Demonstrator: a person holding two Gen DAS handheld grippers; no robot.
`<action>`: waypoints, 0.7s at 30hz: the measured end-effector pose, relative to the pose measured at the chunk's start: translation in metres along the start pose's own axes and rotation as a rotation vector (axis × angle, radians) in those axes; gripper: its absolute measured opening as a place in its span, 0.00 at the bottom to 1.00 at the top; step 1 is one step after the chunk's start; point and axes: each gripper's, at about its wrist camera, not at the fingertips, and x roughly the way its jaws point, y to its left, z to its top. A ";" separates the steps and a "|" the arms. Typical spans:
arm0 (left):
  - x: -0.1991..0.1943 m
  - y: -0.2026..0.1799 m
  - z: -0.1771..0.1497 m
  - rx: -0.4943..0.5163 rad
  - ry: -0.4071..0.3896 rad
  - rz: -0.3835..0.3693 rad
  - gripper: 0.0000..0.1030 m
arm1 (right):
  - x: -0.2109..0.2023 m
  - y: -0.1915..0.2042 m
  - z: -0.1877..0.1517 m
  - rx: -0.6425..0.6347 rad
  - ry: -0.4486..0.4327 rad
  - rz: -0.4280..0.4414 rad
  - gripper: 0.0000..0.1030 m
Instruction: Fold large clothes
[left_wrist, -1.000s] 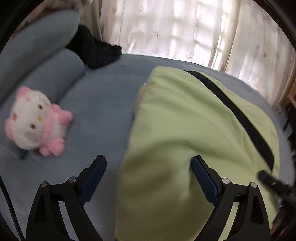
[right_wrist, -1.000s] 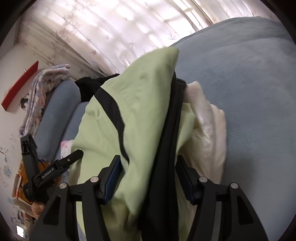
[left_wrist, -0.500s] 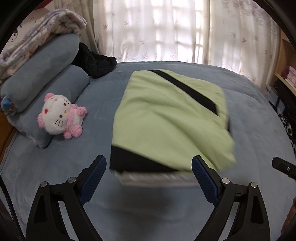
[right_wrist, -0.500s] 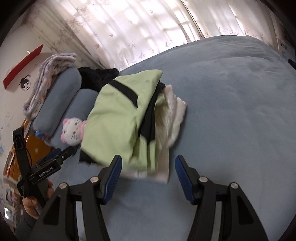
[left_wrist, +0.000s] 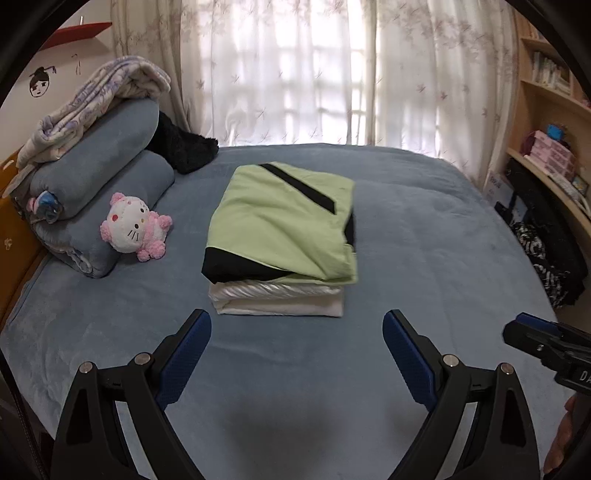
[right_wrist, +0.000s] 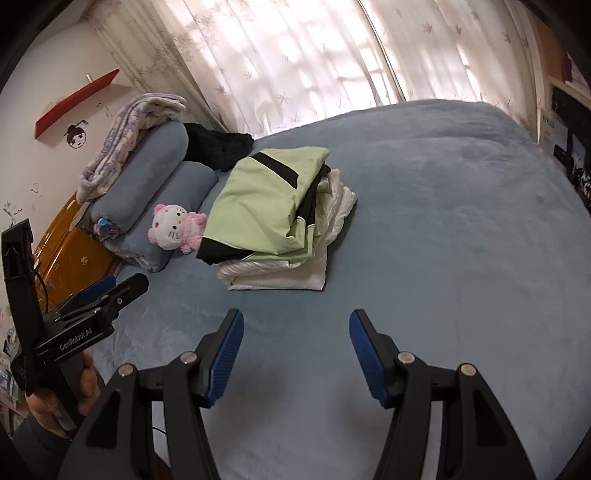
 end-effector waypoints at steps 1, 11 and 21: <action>-0.011 -0.005 -0.004 0.002 -0.007 -0.006 0.90 | -0.008 0.002 -0.003 -0.006 -0.006 -0.001 0.58; -0.075 -0.041 -0.047 0.019 -0.023 -0.033 0.90 | -0.077 0.011 -0.039 -0.059 -0.046 -0.063 0.68; -0.086 -0.054 -0.135 0.026 -0.051 -0.039 0.91 | -0.087 0.002 -0.124 -0.059 -0.061 -0.121 0.70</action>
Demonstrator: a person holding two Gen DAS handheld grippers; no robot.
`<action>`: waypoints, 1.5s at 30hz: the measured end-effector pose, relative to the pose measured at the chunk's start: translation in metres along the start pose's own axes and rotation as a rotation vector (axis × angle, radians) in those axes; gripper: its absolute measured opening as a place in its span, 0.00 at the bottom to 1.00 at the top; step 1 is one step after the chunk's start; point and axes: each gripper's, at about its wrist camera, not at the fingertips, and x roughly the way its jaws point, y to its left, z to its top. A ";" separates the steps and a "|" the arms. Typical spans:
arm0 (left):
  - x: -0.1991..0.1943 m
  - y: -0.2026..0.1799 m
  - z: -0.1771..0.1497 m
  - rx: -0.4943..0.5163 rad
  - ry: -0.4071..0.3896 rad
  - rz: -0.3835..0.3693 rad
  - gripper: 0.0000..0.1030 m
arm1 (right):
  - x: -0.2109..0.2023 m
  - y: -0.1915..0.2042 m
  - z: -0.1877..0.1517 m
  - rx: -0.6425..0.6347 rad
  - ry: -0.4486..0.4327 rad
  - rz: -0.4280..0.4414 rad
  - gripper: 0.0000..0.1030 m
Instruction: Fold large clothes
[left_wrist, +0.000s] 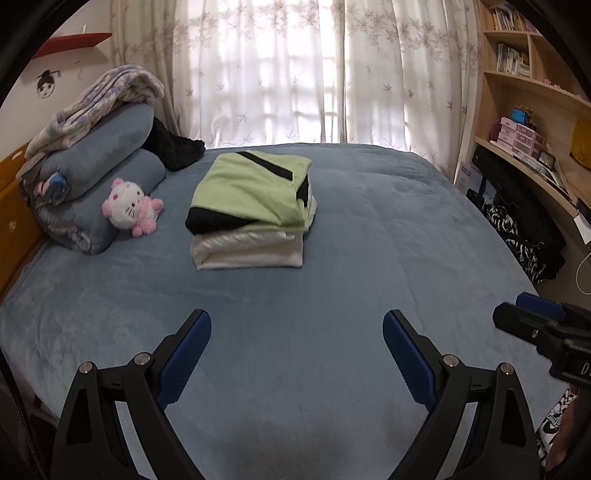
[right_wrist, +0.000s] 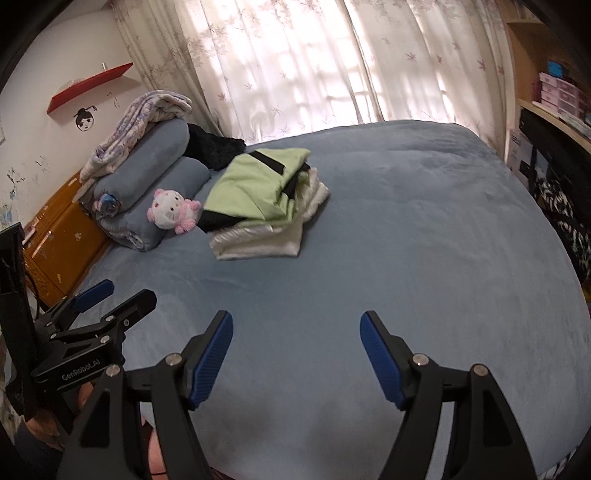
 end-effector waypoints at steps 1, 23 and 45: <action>0.000 -0.001 -0.010 -0.003 -0.008 0.002 0.91 | 0.001 0.000 -0.007 -0.001 -0.001 -0.004 0.70; 0.029 -0.019 -0.096 -0.090 0.103 -0.064 0.91 | 0.034 -0.007 -0.101 0.091 0.050 -0.045 0.70; 0.029 -0.020 -0.115 -0.096 0.153 -0.041 0.90 | 0.037 -0.008 -0.122 0.099 0.072 -0.049 0.70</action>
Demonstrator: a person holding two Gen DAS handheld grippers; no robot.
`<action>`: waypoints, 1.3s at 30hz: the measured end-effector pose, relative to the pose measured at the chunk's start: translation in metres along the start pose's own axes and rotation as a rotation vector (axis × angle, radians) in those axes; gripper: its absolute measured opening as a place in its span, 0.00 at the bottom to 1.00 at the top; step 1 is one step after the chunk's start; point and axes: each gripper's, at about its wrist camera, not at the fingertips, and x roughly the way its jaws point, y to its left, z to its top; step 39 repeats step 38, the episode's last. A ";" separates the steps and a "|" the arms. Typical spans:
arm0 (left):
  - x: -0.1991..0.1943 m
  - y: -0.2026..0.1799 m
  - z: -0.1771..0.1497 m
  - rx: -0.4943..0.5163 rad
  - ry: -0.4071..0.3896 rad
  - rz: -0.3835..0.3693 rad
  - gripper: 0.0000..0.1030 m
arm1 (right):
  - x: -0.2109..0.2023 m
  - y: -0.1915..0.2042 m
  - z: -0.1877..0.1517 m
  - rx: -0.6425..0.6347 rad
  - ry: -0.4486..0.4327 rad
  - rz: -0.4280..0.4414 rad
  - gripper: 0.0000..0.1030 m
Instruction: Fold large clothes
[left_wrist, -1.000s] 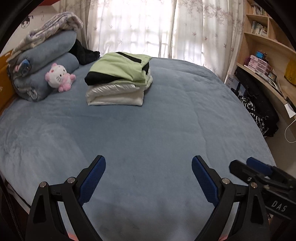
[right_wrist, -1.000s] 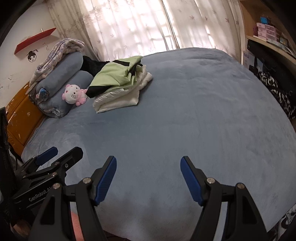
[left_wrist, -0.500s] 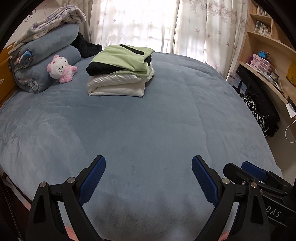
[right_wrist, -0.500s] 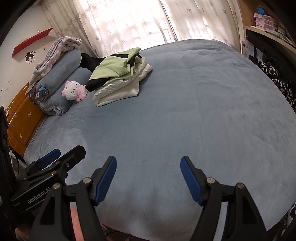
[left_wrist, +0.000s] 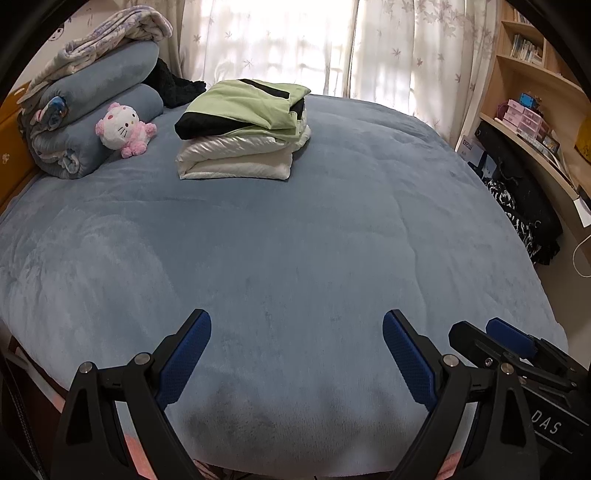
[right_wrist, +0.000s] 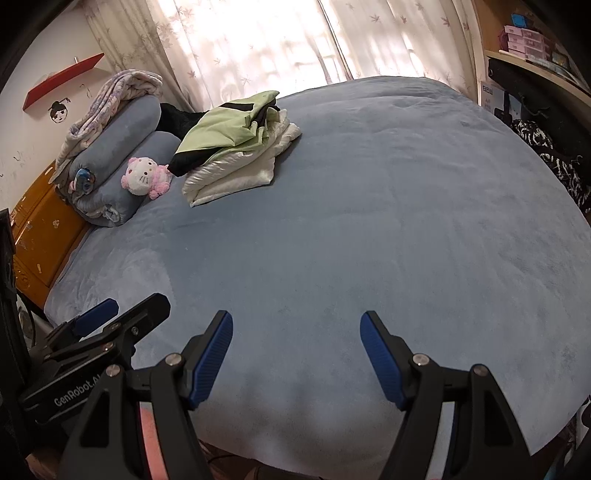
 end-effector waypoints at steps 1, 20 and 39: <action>0.000 0.000 0.000 0.002 0.001 0.002 0.90 | 0.000 0.000 0.000 0.002 0.002 0.001 0.70; 0.005 -0.003 -0.006 0.012 0.012 0.018 0.89 | 0.005 -0.004 -0.006 0.018 0.022 -0.002 0.70; 0.011 -0.001 -0.012 0.021 0.046 0.026 0.89 | 0.011 -0.006 -0.011 0.020 0.047 -0.015 0.70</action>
